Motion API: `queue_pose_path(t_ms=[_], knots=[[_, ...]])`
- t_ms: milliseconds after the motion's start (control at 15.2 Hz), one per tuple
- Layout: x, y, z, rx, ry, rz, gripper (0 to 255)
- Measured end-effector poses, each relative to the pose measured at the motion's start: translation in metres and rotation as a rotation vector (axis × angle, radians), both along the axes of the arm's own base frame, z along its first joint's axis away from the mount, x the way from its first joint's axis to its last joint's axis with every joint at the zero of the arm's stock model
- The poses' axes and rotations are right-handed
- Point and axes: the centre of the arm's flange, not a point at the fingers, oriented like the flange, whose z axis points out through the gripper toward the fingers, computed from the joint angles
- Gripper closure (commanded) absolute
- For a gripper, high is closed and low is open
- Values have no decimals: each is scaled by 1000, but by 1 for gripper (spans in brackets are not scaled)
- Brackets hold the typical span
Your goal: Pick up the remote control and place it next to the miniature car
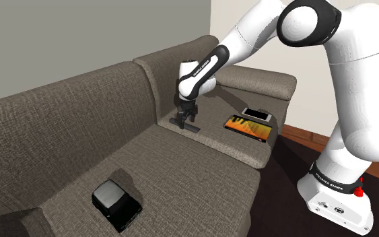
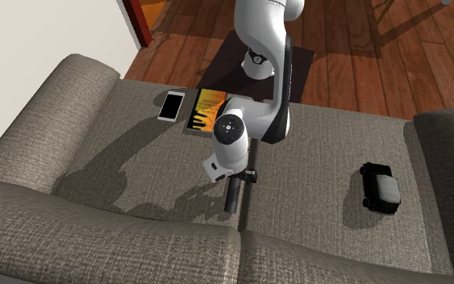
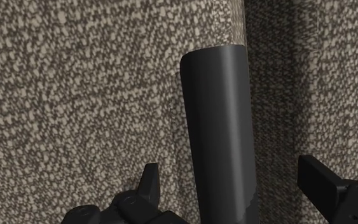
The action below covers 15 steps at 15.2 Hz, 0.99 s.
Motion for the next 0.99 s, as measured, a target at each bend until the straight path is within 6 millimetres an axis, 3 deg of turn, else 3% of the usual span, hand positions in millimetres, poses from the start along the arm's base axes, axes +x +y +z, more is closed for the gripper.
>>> queue_pose_path(t_ms=[264,330,990], knots=[[0,0,-1,0,0,0,0],[0,0,-1,0,0,0,255],[1,-2,1,-1,-4,-3,255]])
